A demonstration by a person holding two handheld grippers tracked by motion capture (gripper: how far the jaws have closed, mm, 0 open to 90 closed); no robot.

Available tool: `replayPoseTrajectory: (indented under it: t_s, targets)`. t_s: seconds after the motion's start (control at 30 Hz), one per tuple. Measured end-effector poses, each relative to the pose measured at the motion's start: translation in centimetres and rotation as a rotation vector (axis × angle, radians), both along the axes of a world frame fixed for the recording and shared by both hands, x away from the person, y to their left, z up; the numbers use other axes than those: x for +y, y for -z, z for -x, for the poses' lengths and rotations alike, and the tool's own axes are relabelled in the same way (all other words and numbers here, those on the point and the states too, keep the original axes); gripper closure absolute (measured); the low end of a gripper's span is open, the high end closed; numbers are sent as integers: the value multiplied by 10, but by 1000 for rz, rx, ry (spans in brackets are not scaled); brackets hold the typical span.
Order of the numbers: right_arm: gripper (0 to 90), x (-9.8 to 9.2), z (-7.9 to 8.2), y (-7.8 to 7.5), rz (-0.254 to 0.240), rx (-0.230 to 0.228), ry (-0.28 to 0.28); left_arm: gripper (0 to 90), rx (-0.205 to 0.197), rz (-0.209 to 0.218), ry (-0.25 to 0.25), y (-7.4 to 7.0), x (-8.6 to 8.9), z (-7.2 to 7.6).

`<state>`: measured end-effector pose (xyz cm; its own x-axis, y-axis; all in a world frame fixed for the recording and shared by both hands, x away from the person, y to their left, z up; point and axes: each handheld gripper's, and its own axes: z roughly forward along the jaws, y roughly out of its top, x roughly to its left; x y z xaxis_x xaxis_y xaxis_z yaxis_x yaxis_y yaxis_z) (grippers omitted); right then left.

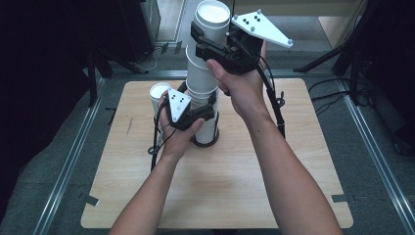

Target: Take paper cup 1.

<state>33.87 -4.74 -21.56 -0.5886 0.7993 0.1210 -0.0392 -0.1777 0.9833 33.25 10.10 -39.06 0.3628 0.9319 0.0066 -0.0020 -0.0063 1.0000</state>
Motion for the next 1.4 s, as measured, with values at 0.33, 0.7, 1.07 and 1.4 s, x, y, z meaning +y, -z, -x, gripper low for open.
replayPoseTrajectory:
  t_s: [0.33, 0.7, 1.07, 1.4]
  targets:
    - [230, -13, 15, -17, -29, -44, -8, 107, 2, -8, -2, 0, 0, 0]
    - [230, -41, 21, -13, -33, -48, 36, 15, 17, -37, 27, -3, 0, 5]
    - [230, -69, 26, 9, -41, -24, 65, 1, 5, -49, 55, -5, 1, 23]
    - [230, -82, 34, 37, -2, -10, 93, 1, 13, -56, 82, 2, 4, 45]
